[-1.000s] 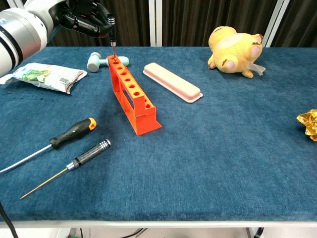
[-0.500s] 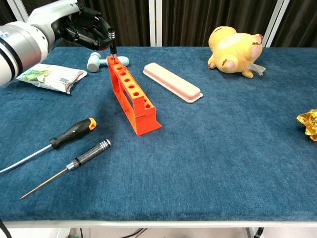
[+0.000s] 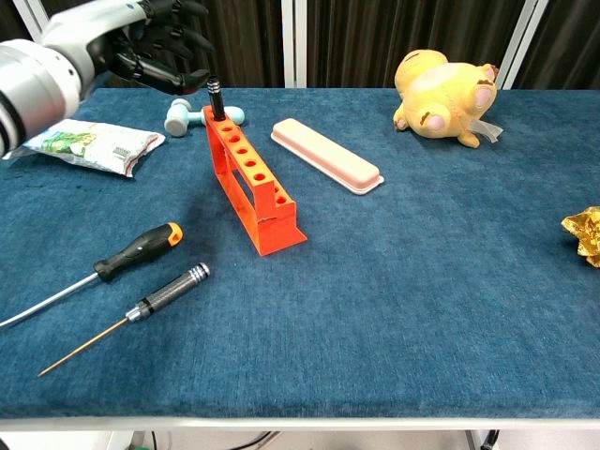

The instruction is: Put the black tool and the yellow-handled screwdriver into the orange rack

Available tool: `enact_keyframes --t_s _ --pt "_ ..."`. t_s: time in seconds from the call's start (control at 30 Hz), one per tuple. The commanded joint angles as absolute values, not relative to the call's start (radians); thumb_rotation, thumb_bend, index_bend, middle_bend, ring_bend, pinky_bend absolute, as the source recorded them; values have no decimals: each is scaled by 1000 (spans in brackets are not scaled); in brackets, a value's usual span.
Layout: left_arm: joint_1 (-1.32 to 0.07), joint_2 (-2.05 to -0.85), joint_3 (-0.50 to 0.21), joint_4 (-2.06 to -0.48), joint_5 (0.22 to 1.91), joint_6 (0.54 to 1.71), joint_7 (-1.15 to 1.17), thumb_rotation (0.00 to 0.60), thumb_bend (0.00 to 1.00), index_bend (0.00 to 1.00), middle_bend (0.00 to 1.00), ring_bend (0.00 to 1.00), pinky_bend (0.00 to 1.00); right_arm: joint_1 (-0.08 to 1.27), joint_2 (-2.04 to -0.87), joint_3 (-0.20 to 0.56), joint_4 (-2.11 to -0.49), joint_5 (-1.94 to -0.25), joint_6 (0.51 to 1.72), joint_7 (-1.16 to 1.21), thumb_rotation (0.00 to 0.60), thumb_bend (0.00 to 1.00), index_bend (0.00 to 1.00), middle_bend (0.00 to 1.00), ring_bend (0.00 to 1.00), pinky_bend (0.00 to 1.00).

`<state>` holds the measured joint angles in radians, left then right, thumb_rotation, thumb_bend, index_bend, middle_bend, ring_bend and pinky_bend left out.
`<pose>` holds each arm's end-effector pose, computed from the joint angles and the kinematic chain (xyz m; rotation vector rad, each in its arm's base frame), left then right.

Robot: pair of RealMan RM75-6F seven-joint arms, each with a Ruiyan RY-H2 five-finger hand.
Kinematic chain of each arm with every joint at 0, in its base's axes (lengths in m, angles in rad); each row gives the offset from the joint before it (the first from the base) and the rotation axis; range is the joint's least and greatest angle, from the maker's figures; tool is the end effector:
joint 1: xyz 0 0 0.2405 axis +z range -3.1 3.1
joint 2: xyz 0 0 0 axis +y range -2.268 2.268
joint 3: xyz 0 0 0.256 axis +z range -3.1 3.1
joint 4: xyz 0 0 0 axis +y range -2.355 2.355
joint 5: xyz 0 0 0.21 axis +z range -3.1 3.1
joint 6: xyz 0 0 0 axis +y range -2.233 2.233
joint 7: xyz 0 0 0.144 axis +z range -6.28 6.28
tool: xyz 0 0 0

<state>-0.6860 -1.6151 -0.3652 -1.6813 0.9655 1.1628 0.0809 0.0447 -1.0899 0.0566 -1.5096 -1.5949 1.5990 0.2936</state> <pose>-0.0992 0.3388 0.0104 -1.3623 -1.4516 -1.4129 -0.3191 -0.1697 0.1882 1.3310 -0.9242 1.1277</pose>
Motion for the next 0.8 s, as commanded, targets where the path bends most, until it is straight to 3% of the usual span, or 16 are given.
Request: enact_keyframes --t_s 0.03,0.17,0.4,0.63,0.8 --pt "-648 -1572 -326 -1726 1006 1211 116 600 362 130 191 136 232 43 -1089 57 -1510 -1595 1601 296 600 393 0 0 0 0" --pt "-594 -1504 -259 -1788 958 1270 262 570 354 229 202 136 236 44 -1090 55 -1511 -1598 1601 295 600 393 0 0 0 0" --pt "-509 -1421 -146 -1884 928 1289 322 541 350 279 213 137 237 41 -1090 49 -1514 -1612 1608 292 600 393 0 0 0 0" --pt "-486 -1475 -66 -1856 963 1303 412 513 325 341 238 137 237 37 -1090 43 -1515 -1627 1620 292 600 394 0 0 0 0" --pt "-486 -1526 -60 -1844 972 1288 426 445 310 350 245 137 242 36 -1090 41 -1515 -1630 1622 294 600 394 0 0 0 0"
